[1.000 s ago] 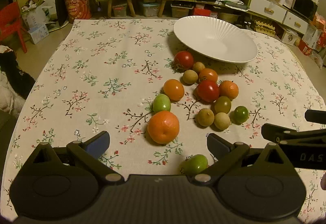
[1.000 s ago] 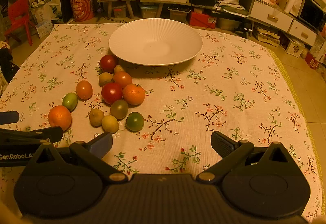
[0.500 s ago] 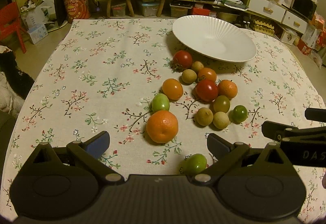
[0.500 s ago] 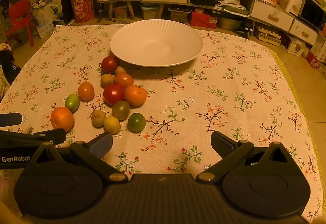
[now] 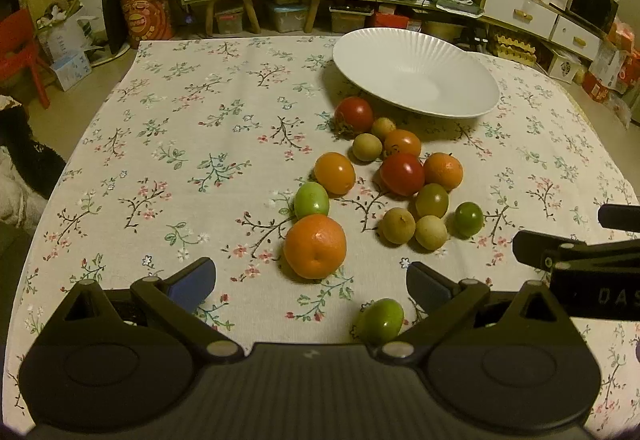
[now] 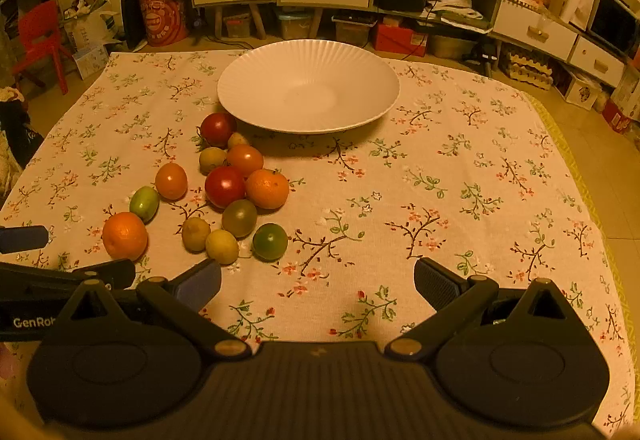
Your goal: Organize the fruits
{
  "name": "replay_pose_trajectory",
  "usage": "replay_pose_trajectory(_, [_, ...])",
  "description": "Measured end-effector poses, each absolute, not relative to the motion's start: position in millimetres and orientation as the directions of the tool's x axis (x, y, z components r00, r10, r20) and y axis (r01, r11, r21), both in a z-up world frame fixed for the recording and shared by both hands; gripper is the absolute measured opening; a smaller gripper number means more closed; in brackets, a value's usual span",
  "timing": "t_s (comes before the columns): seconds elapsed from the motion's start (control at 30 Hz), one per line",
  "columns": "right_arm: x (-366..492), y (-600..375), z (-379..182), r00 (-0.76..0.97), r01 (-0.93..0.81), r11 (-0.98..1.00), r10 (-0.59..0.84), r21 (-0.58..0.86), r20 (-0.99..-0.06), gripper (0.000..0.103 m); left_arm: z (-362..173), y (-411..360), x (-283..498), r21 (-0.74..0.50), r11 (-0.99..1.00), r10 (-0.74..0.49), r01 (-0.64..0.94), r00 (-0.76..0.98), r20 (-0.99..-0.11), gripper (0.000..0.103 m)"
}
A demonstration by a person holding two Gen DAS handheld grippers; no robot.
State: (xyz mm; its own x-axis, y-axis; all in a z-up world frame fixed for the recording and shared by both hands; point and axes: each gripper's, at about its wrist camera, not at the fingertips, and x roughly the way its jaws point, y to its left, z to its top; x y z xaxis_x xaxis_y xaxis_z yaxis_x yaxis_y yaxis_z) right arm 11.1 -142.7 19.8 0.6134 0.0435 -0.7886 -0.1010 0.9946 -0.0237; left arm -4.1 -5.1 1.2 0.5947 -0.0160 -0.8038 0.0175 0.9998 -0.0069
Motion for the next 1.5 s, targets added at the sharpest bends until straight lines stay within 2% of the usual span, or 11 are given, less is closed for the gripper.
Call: replay_pose_trajectory(1.5, [10.2, -143.2, 17.4, 0.605, -0.106, 0.994, 0.046, -0.023, -0.795, 0.103, -0.5, -4.0, -4.5, -0.007, 1.000, -0.015, 0.017, 0.593, -0.805, 0.099])
